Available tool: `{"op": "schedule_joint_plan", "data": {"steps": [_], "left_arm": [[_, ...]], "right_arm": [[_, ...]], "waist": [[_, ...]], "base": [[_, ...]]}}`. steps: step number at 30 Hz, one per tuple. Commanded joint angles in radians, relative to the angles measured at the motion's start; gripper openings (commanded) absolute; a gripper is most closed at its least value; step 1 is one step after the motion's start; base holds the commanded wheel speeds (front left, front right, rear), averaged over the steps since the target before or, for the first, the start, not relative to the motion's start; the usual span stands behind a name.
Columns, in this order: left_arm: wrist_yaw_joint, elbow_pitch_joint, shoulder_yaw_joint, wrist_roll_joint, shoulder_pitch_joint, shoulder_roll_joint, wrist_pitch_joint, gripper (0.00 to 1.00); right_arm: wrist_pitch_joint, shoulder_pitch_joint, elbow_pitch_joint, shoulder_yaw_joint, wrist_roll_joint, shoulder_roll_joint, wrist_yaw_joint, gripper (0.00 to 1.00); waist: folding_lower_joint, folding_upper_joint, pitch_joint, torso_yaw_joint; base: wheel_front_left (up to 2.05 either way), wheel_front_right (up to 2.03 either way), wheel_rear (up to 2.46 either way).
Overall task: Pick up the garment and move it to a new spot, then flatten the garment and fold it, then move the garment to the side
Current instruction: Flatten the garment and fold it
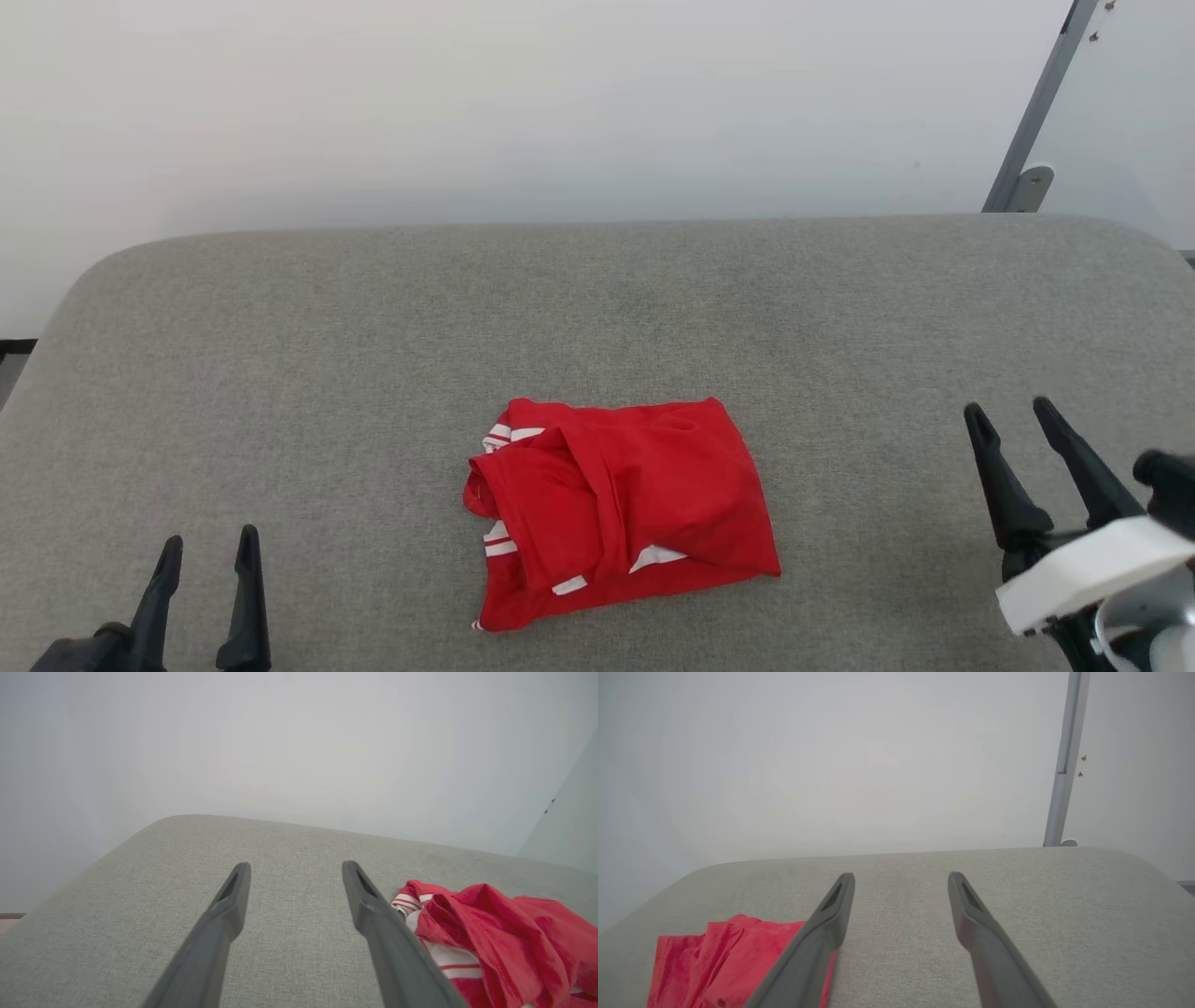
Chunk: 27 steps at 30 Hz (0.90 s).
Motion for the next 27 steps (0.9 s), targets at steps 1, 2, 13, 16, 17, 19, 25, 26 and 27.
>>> {"op": "schedule_joint_plan", "data": {"steps": [1,2,13,16,17,19,25,26,27], "left_arm": [[-0.005,-0.001,0.001,0.021,0.016,0.001,-0.005,1.00],[-0.005,-0.001,0.001,0.021,0.016,0.001,-0.005,1.00],[-0.006,0.016,-0.032,0.035,0.023,0.003,-0.005,1.00],[-0.006,0.013,-0.043,0.021,0.020,0.004,-0.005,1.00],[-0.006,0.014,-0.047,0.019,0.019,0.005,-0.005,1.00],[-0.006,0.016,-0.054,0.017,0.016,0.007,-0.005,1.00],[-0.006,0.020,-0.066,0.014,0.006,0.007,-0.005,1.00],[-0.006,0.020,-0.068,0.013,0.004,0.007,-0.005,1.00],[-0.006,0.019,-0.069,0.012,0.003,0.006,-0.005,1.00]], "right_arm": [[-0.049,0.020,0.021,0.004,-0.010,-0.001,0.000,1.00],[-0.049,0.020,0.021,0.004,-0.010,-0.001,0.000,1.00],[-0.228,0.061,0.136,0.012,-0.077,-0.001,0.000,1.00],[-0.243,0.062,0.156,0.015,-0.082,0.007,0.000,1.00],[-0.245,0.061,0.160,0.016,-0.084,0.008,0.000,1.00],[-0.252,0.060,0.171,0.017,-0.088,0.009,0.000,1.00],[-0.263,0.061,0.189,0.011,-0.091,0.021,0.000,1.00],[-0.265,0.063,0.191,0.010,-0.091,0.024,0.000,1.00],[-0.267,0.064,0.192,0.011,-0.091,0.027,0.000,1.00]], "waist": [[0.0000,-0.0001,-0.005,-0.002],[0.0000,-0.0001,-0.005,-0.002],[0.0000,-0.0001,-0.018,0.014],[0.0000,-0.0001,-0.018,0.018],[0.0000,-0.0001,-0.018,0.020],[0.0000,-0.0001,-0.018,0.024],[0.0000,-0.0001,-0.020,0.029],[0.0000,-0.0001,-0.021,0.030],[0.0000,-0.0001,-0.021,0.030]], "base": [[0.00,0.00,0.00],[0.00,0.00,0.00],[0.00,0.00,0.00],[0.00,0.00,0.00],[0.00,0.00,0.00],[0.00,0.00,0.00],[0.00,0.00,0.00],[0.00,0.00,0.00],[0.00,0.00,0.00]]}}
